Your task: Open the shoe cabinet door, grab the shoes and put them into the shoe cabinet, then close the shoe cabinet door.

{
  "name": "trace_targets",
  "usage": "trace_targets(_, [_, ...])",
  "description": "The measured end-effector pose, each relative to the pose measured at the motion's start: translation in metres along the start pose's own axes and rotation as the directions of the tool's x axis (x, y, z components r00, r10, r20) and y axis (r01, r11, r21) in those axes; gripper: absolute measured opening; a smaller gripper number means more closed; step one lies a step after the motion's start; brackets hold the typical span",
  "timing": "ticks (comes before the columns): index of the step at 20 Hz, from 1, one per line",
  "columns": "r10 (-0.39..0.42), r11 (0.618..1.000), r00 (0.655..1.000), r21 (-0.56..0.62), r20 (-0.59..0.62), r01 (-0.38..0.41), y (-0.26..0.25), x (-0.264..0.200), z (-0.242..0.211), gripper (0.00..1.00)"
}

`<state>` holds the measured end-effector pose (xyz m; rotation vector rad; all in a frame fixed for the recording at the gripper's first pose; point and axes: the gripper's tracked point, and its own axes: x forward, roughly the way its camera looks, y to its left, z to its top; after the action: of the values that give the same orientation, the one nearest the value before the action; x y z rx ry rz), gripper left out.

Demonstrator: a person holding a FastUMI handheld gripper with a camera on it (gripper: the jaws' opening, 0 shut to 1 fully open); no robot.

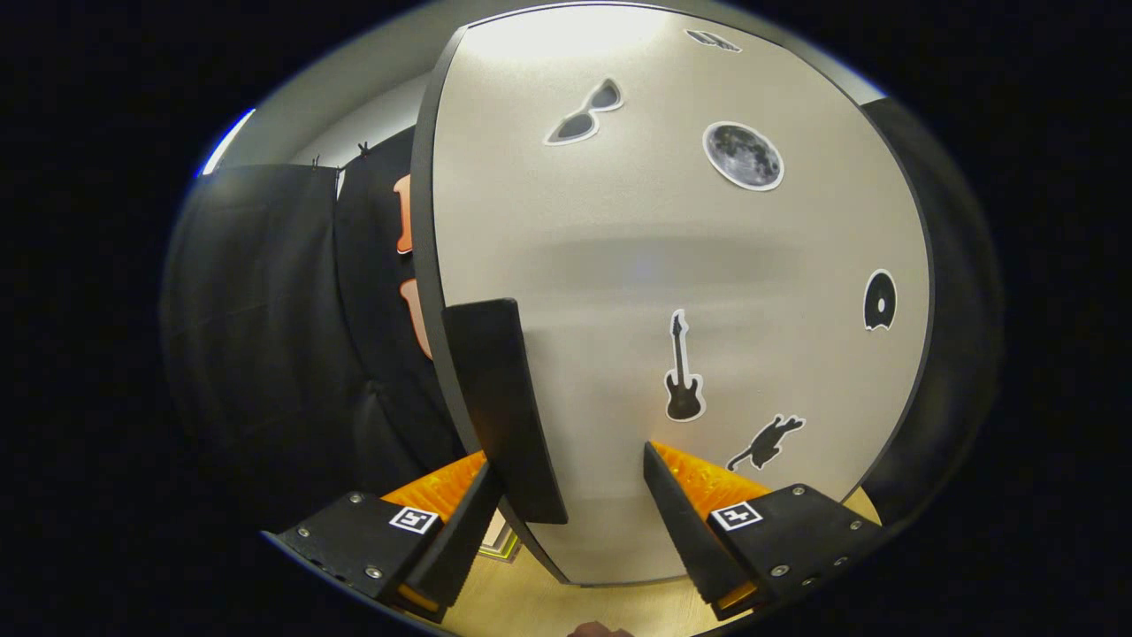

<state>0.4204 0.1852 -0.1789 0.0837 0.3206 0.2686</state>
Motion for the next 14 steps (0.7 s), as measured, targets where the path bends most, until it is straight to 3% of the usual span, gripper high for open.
trace_targets(9, [-0.03,0.999,1.0,0.014,-0.001,0.03,0.001,-0.005,-0.002,0.96])
trace_targets(14, [-0.066,0.998,0.998,-0.01,0.013,0.067,0.0,-0.049,-0.002,0.96])
